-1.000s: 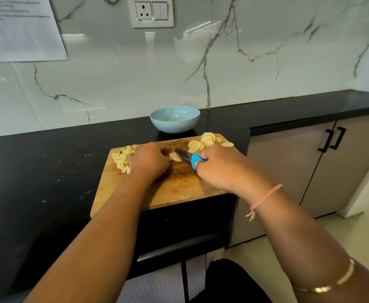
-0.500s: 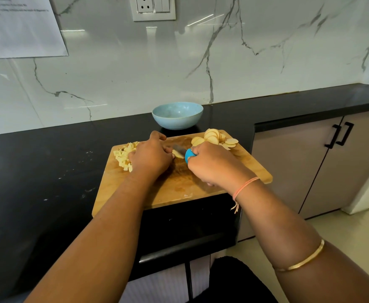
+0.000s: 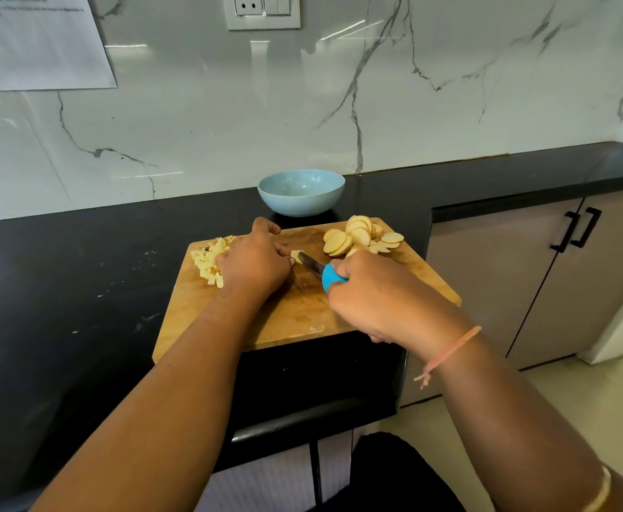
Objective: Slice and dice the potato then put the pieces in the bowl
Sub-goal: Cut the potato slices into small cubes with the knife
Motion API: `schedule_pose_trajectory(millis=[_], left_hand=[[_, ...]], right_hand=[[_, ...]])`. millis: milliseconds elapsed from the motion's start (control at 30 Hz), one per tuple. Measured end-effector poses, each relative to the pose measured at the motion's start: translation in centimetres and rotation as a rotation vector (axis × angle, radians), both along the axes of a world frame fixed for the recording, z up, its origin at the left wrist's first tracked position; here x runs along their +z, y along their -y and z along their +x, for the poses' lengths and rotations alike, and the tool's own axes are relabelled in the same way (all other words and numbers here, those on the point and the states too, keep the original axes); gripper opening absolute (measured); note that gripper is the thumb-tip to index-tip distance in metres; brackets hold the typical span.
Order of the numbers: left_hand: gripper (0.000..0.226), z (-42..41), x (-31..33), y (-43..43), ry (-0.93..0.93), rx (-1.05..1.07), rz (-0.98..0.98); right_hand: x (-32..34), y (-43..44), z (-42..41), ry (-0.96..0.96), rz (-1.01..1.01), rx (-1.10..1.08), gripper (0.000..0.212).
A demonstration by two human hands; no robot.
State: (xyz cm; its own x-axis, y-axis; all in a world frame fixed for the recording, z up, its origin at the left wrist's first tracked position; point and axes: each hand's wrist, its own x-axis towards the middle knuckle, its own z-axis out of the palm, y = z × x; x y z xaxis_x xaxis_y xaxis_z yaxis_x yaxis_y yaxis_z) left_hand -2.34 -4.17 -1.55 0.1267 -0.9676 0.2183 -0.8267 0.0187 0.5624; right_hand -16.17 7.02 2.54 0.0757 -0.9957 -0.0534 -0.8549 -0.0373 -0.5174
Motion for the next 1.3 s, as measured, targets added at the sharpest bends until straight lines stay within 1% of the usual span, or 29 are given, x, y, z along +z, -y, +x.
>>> schedule_pose_trajectory(millis=[133,233,300,400,467,633,833,933,1067,1133,1300], left_hand=[[0.039,0.0,0.1,-0.1,0.0,-0.013,-0.024],[0.041,-0.3,0.3,-0.4,0.051,-0.009,-0.038],[0.048,-0.8,0.5,-0.9,0.122,0.014,-0.022],[0.066,-2.0,0.4,-1.3,0.268,0.043,0.001],[0.068,-2.6,0.3,-1.2,0.316,0.053,0.0],[0.066,-2.6,0.6,-0.7,0.247,0.049,0.044],[0.064,-0.8,0.6,0.1,0.108,-0.056,0.03],[0.068,-0.3,0.7,0.2,0.095,-0.08,0.038],[0.063,-0.5,0.7,0.0,0.094,-0.069,0.015],[0.062,-0.8,0.5,-0.1,0.109,-0.059,0.009],[0.056,-1.1,0.6,0.0,0.067,-0.033,0.018]], right_hand=[[0.6,-1.6,-1.0,-0.01,-0.003,0.021,0.039],[0.9,-1.9,-1.7,0.027,-0.024,-0.005,0.035],[0.8,-1.8,-2.0,0.042,-0.08,-0.042,0.034],[0.6,-1.5,-2.3,0.069,-0.119,-0.065,0.034],[0.6,-1.2,-2.4,0.073,-0.129,-0.073,0.034],[0.4,-0.7,-2.6,0.096,-0.136,-0.088,0.035],[-0.4,-0.1,-2.2,0.078,-0.127,-0.077,0.038],[-0.7,0.2,-1.5,0.03,-0.143,-0.057,0.043],[-0.9,0.5,-0.3,-0.042,-0.148,-0.042,0.043],[-0.8,0.8,0.2,-0.07,-0.14,-0.043,0.043],[-0.3,1.8,1.3,-0.129,-0.094,-0.06,0.037]])
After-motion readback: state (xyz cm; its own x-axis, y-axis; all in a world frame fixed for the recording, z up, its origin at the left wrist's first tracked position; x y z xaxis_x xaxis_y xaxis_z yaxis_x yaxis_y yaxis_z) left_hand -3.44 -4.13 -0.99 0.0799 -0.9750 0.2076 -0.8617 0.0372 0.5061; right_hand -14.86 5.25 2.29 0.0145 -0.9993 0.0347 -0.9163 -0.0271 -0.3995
